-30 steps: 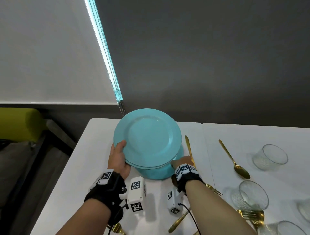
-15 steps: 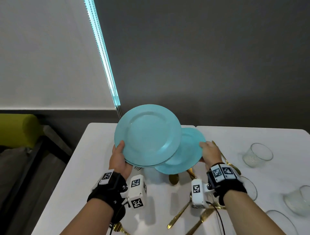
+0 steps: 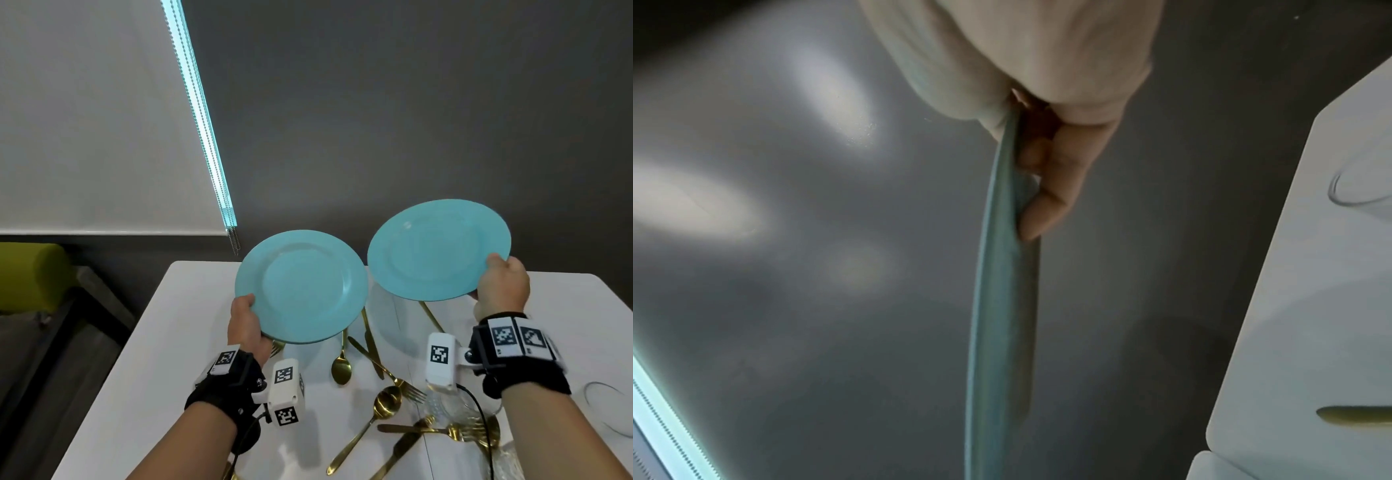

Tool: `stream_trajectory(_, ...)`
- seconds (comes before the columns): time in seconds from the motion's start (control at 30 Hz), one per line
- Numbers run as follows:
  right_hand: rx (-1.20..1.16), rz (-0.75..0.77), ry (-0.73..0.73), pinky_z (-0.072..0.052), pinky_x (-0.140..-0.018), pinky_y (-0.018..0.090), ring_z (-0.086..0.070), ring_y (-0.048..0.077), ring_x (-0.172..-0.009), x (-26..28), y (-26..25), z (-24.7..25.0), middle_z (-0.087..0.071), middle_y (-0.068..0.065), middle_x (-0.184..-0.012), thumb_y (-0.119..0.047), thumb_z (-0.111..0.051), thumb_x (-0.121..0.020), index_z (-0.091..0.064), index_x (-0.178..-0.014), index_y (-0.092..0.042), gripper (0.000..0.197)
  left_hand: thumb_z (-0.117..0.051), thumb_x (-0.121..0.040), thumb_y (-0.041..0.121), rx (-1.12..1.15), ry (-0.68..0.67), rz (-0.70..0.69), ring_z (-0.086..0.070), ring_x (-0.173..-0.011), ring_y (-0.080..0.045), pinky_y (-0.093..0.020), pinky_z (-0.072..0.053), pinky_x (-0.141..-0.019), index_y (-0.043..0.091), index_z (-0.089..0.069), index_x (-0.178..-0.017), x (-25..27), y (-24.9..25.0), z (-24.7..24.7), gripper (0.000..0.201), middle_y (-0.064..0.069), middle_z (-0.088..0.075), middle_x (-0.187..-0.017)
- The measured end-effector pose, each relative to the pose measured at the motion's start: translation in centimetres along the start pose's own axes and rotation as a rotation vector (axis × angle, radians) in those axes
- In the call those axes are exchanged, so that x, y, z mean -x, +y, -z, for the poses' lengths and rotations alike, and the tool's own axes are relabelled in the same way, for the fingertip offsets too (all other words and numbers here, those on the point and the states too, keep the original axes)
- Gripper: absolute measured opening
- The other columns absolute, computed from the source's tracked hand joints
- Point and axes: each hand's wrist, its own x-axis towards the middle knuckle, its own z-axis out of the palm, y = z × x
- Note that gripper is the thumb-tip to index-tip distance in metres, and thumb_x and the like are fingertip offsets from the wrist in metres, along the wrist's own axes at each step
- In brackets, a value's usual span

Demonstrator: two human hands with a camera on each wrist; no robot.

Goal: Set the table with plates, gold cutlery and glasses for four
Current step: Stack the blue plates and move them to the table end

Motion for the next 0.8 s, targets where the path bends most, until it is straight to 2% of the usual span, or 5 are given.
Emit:
stream_trajectory(0.1,-0.084,0.009,0.021,-0.047,-0.076,0.033,-0.052,0.02,-0.092,-0.5,-0.5,0.3,-0.054,0.004,-0.102,-0.022,-0.041,-0.097,-0.056,-0.118,-0.005,0.03,-0.04,-0.094,0.022,-0.039,0.026,-0.037,-0.057,-0.078,-0.02,-0.034,-0.049,-0.07,0.017,-0.048,-0.111,-0.6,-0.1,-0.2,0.019,-0.003,-0.061,-0.095)
stream_trajectory(0.27,-0.242,-0.124,-0.196,-0.044,-0.06,0.027,-0.055,0.018,-0.077,-0.7,-1.4,-0.8,-0.055,0.006,-0.104,-0.016,-0.041,-0.099,-0.053,-0.125,-0.008,0.03,-0.041,-0.093,0.023,-0.074,-0.002,-0.025,-0.058,-0.078,-0.021,-0.033,-0.048,-0.068,0.018,-0.05,-0.111,-1.2,-1.2,-1.0,0.02,-0.003,-0.062,-0.093)
stream_trajectory(0.4,-0.154,-0.189,-0.371,-0.042,-0.058,0.028,-0.053,0.017,-0.068,0.3,0.2,-2.5,-0.055,0.012,-0.103,-0.014,-0.039,-0.101,-0.052,-0.124,-0.004,0.029,-0.045,-0.092,0.029,-0.097,-0.047,0.015,-0.06,-0.098,-0.028,-0.04,-0.048,-0.085,0.02,-0.056,-0.101,-1.5,-2.8,-2.1,0.017,-0.008,-0.064,-0.112)
stream_trajectory(0.67,0.219,-0.106,-0.446,-0.047,-0.08,0.039,-0.054,0.027,-0.089,0.7,4.9,-4.3,-0.061,0.014,-0.103,-0.029,-0.04,-0.098,-0.055,-0.096,-0.011,0.024,-0.04,-0.091,0.04,-0.164,-0.121,-0.024,-0.06,-0.115,-0.026,-0.044,-0.053,-0.09,0.026,-0.05,-0.129,-1.2,-4.6,-3.0,0.041,-0.004,-0.062,-0.127)
stream_trajectory(0.8,0.265,-0.099,-0.481,-0.049,-0.092,0.041,-0.057,0.027,-0.099,1.9,6.1,-4.7,-0.06,0.008,-0.111,-0.025,-0.042,-0.097,-0.053,-0.121,-0.014,0.029,-0.042,-0.09,0.046,-0.266,-0.173,-0.081,-0.058,-0.119,-0.024,-0.054,-0.048,-0.098,0.039,-0.054,-0.125,-1.6,-4.8,-2.3,0.037,0.0,-0.058,-0.132)
